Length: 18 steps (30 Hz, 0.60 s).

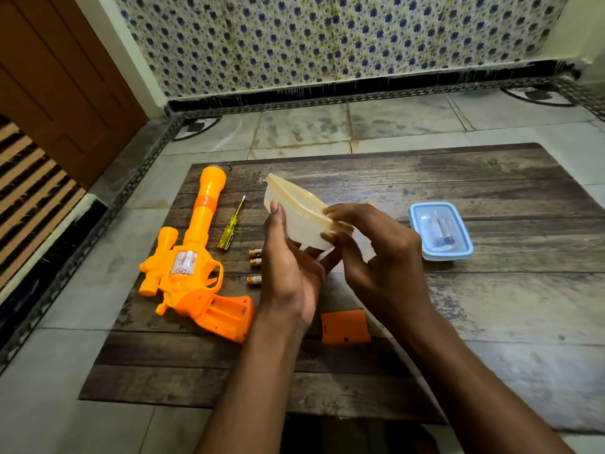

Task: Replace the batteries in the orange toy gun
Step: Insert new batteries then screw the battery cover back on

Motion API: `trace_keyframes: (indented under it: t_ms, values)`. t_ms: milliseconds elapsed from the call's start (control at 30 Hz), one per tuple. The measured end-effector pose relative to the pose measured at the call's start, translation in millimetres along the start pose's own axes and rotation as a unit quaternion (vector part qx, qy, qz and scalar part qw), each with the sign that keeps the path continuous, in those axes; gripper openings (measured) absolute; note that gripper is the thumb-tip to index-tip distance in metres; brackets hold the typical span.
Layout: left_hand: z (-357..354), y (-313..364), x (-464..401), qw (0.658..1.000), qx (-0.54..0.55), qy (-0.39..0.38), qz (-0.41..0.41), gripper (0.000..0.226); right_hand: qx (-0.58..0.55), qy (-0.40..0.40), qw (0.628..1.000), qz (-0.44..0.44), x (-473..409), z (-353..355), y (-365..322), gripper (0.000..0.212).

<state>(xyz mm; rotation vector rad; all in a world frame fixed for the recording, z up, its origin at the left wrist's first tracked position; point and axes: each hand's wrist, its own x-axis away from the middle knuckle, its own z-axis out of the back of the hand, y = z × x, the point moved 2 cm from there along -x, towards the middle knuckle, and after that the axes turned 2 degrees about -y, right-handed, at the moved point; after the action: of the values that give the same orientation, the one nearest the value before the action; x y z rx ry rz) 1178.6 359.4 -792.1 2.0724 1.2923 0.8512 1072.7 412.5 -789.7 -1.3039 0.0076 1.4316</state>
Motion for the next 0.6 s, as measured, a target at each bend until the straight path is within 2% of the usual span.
trace_keyframes:
  t_ms: [167,367,500,600]
  values:
    - [2,-3,-3,0.989,-0.112,-0.04,-0.087,0.052,0.013,0.02,1.0,0.018,1,1,-8,0.022]
    - [2,-1,-11,0.986,-0.143,-0.032,-0.082,0.054,0.023,0.065,0.997,-0.024,4,-2,-12,0.022]
    - [3,0,-12,0.987,-0.141,-0.023,-0.079,0.054,-0.022,0.084,0.994,-0.066,5,-2,-12,0.022]
    - [5,2,-12,0.986,-0.146,-0.02,-0.083,0.054,-0.109,0.079,0.985,-0.109,2,-1,-8,0.022]
